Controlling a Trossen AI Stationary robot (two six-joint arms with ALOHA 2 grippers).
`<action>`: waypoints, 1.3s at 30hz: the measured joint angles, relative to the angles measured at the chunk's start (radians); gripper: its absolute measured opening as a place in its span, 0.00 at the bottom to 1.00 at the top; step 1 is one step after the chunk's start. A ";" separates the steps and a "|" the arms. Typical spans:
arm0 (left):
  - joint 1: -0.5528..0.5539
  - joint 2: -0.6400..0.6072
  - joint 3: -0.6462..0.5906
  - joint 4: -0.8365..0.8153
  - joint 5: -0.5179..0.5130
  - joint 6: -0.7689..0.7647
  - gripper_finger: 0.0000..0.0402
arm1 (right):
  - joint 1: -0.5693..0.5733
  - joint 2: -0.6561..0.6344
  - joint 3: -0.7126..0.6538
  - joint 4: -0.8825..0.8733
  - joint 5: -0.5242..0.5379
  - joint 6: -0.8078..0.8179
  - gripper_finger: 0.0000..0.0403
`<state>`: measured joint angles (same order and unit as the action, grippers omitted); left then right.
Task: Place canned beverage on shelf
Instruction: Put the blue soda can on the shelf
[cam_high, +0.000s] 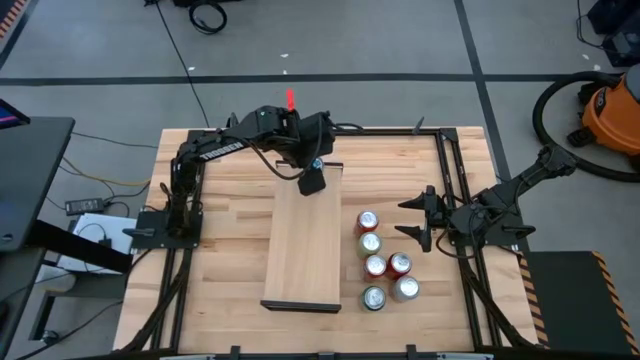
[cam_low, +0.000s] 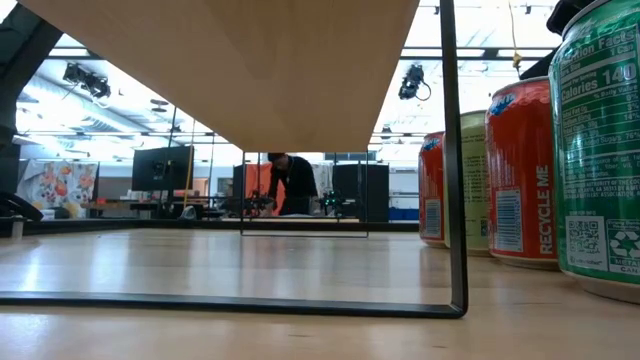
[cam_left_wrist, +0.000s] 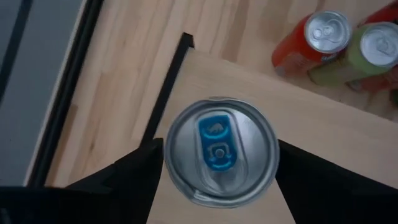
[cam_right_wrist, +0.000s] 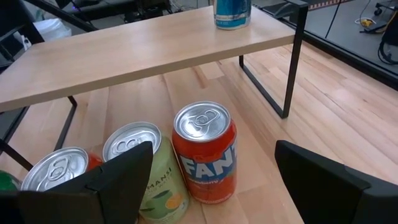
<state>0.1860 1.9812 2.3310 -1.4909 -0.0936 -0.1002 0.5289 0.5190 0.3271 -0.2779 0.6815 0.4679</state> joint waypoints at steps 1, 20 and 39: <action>0.000 0.000 0.000 0.000 0.009 0.006 0.75 | 0.000 0.000 0.000 0.000 0.001 0.000 0.86; -0.007 -0.002 0.000 -0.009 0.021 0.219 0.64 | 0.000 0.046 0.000 0.005 0.002 -0.018 0.86; -0.046 -0.004 0.002 -0.048 0.017 0.481 0.64 | 0.000 0.064 0.000 0.045 -0.005 -0.041 0.86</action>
<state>0.1398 1.9774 2.3329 -1.5387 -0.0765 0.3811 0.5291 0.5827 0.3267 -0.2333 0.6762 0.4267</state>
